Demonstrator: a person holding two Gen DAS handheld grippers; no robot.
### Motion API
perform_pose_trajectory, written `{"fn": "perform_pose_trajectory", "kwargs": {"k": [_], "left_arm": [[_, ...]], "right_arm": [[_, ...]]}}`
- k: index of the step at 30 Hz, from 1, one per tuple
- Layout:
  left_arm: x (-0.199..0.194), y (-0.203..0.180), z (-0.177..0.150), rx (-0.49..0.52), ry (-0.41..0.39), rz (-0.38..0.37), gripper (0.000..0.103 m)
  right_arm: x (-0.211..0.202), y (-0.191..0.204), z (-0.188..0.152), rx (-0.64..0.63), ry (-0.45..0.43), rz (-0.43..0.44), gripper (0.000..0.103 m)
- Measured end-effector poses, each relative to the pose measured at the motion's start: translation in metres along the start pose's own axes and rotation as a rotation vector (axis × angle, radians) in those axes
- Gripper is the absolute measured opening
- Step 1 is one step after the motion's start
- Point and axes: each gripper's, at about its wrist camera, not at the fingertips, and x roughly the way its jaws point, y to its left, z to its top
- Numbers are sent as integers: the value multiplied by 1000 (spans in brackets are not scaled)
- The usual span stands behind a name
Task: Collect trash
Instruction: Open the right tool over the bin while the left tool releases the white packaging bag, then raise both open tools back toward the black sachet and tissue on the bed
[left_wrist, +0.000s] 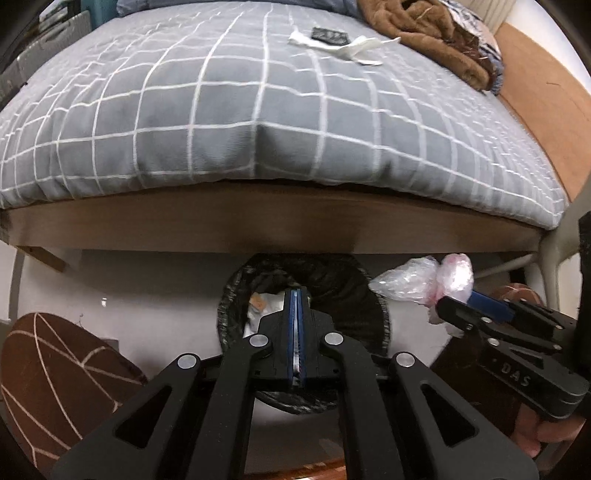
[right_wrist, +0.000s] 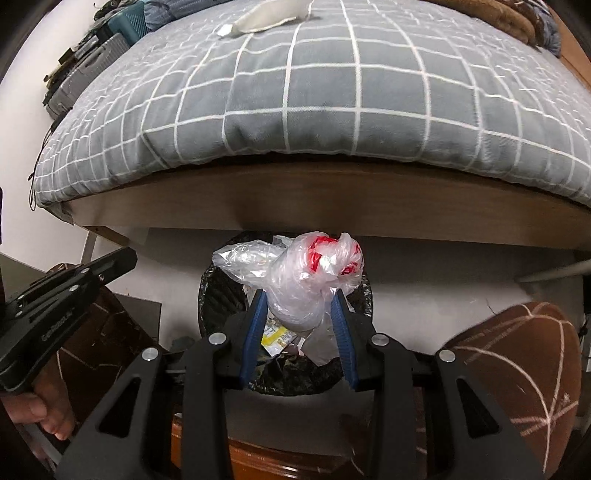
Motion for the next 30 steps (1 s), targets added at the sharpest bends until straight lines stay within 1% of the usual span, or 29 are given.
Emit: {"fn": "perform_pose_trajectory", "kwargs": {"k": [1, 2, 3, 4, 6, 7, 9, 11, 14, 18, 20, 22, 24, 26, 27, 29, 30], "left_arm": [[4, 4, 1, -6, 8, 3, 2], [5, 5, 2, -10, 12, 3, 5], [7, 7, 3, -11, 16, 9, 14], [8, 7, 4, -12, 16, 19, 20], [10, 10, 5, -16, 2, 30, 41], [10, 12, 6, -24, -1, 32, 45], [12, 17, 7, -42, -4, 31, 60], [12, 20, 8, -45, -15, 48, 66], [9, 22, 8, -38, -28, 65, 79], [7, 21, 9, -21, -44, 87, 89], [8, 22, 9, -20, -45, 88, 91], [9, 22, 9, -21, -44, 93, 93], [9, 22, 9, -26, -44, 96, 96], [9, 23, 8, -27, -42, 97, 97], [9, 23, 7, -27, -42, 98, 97], [8, 23, 7, -26, -43, 97, 97], [7, 23, 7, -30, -45, 94, 97]], "right_arm": [[5, 2, 2, -7, 7, -3, 34], [8, 4, 3, -10, 12, -4, 34], [12, 5, 4, -13, 18, -4, 34], [16, 7, 5, -16, 27, -4, 34], [22, 10, 6, -23, 36, -4, 35], [26, 13, 7, -30, 44, -6, 35], [31, 17, 8, -39, 54, -6, 35], [36, 19, 6, -47, 63, -6, 35], [43, 27, 8, -63, 78, -4, 35], [45, 33, 9, -73, 78, -2, 36], [45, 34, 10, -73, 76, -8, 40], [44, 33, 11, -65, 70, -1, 49], [41, 32, 11, -69, 58, -7, 55], [36, 30, 12, -72, 35, -22, 68], [33, 29, 12, -71, 23, -26, 71], [25, 24, 13, -64, -5, -35, 82], [23, 23, 14, -63, -15, -43, 83]]}}
